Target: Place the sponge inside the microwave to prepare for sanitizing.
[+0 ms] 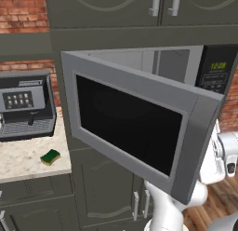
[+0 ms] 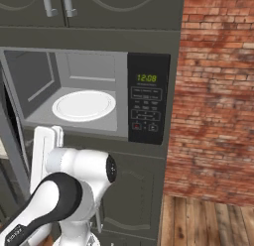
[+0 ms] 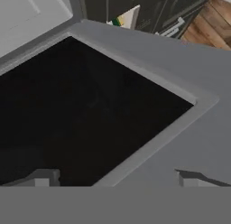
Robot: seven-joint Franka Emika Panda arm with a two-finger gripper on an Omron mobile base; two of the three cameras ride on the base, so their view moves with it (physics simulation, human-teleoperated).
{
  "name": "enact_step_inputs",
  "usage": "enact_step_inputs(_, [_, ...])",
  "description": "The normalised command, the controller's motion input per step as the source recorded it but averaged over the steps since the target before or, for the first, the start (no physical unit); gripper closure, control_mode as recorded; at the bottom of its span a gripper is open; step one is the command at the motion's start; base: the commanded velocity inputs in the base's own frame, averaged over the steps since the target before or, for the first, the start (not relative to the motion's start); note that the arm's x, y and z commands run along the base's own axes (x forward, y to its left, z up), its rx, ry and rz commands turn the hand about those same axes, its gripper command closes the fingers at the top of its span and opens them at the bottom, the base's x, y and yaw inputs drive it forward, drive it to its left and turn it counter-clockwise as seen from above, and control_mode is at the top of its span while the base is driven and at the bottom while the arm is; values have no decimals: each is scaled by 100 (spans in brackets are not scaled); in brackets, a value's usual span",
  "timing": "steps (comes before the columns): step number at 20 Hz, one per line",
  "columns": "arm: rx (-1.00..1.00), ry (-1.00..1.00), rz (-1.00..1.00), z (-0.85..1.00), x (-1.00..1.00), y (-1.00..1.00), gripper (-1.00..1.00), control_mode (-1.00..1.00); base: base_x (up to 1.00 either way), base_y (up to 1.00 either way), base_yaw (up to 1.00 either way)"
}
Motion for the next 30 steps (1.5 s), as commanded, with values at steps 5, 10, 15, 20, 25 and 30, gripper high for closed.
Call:
enact_step_inputs(5, [0, -1, 0, -10, -32, 62, -100, -100, 0, 0, 0])
enact_step_inputs(10, [0, -4, 0, -12, -36, 65, -100, -100, 0, 0, 0])
enact_step_inputs(15, [2, -5, 0, -12, -37, 63, -100, -100, 0, 0, 0])
enact_step_inputs(20, [5, -5, 0, -13, -38, 63, -100, -100, 0, 0, 0])
enact_step_inputs(25, [7, -5, 0, -15, -36, 65, -100, -100, 0, 0, 0])
enact_step_inputs(30, [8, -3, 0, -18, -33, 62, -100, -100, 0, 0, 0])
